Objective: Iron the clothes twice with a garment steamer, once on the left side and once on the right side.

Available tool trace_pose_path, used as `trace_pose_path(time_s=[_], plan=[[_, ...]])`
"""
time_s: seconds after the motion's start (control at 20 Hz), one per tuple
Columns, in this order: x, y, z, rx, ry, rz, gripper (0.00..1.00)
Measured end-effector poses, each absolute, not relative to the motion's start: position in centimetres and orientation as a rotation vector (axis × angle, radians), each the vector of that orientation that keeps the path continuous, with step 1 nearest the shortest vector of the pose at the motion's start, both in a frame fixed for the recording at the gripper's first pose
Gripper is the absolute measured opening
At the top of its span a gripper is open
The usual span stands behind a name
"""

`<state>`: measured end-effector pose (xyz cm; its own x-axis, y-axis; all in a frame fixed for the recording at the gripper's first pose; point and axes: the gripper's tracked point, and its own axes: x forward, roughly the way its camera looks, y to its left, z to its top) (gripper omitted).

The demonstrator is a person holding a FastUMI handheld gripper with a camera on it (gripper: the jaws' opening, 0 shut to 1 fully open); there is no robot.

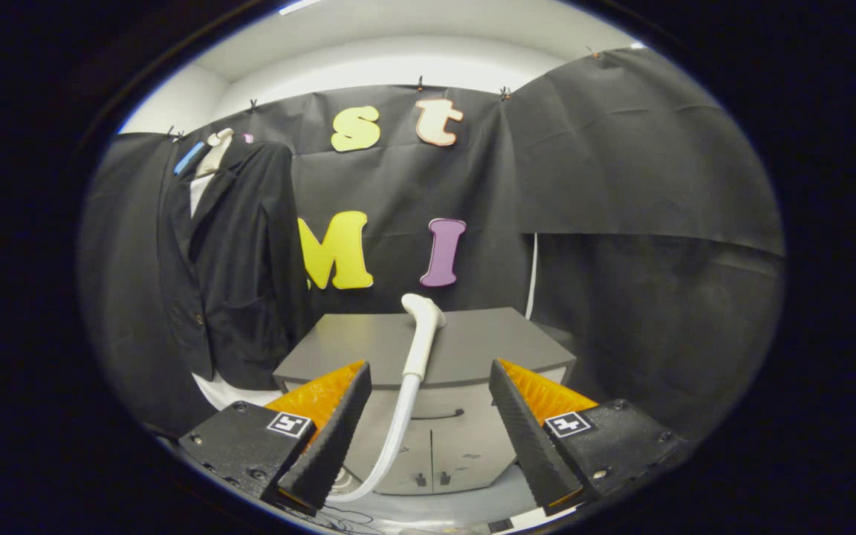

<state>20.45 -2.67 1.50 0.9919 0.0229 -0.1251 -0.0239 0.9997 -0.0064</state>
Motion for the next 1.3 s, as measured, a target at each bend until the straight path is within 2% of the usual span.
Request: trace_pose_path(time_s=[0.3,0.6,1.05,1.3], plan=[[30.2,-2.7,1.9,-0.009,0.193,0.052,0.99],[38.1,-2.5,-0.5,-0.044,0.311,0.071,0.99],[44.2,-3.7,-7.4,-0.069,0.597,0.036,0.99],[45.4,-3.2,-9.0,-0.07,0.677,0.069,0.99]])
